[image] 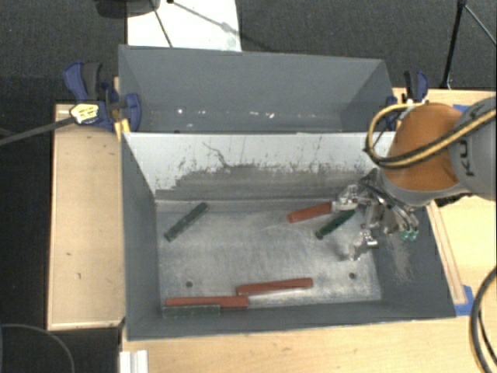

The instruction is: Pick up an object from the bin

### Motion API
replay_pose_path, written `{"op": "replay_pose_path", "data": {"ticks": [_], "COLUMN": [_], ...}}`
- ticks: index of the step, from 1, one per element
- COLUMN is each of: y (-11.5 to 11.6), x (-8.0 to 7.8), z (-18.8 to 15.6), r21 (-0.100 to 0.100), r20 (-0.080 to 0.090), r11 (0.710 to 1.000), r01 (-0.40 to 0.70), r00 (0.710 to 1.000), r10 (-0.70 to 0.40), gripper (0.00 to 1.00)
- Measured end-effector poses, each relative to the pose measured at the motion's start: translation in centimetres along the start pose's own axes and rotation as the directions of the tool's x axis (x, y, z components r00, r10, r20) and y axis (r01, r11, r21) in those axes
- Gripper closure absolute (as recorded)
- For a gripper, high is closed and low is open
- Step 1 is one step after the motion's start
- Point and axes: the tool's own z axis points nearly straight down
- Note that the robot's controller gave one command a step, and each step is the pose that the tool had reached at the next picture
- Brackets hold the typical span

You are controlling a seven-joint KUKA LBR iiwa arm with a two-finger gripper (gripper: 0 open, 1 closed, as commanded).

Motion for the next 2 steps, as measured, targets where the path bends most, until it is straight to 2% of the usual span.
{"op": "replay_pose_path", "data": {"ticks": [1,2], "y": [0.7,0.1], "x": [-0.8,-2.7], "z": [0.4,0.5], "r21": [0.004,-0.002], "r20": [0.001,0.009], "r11": [0.998,0.985], "r01": [-0.067,-0.171], "r00": [0.998,0.985], "r10": [0.067,0.171], "gripper": [0.00,1.00]}}
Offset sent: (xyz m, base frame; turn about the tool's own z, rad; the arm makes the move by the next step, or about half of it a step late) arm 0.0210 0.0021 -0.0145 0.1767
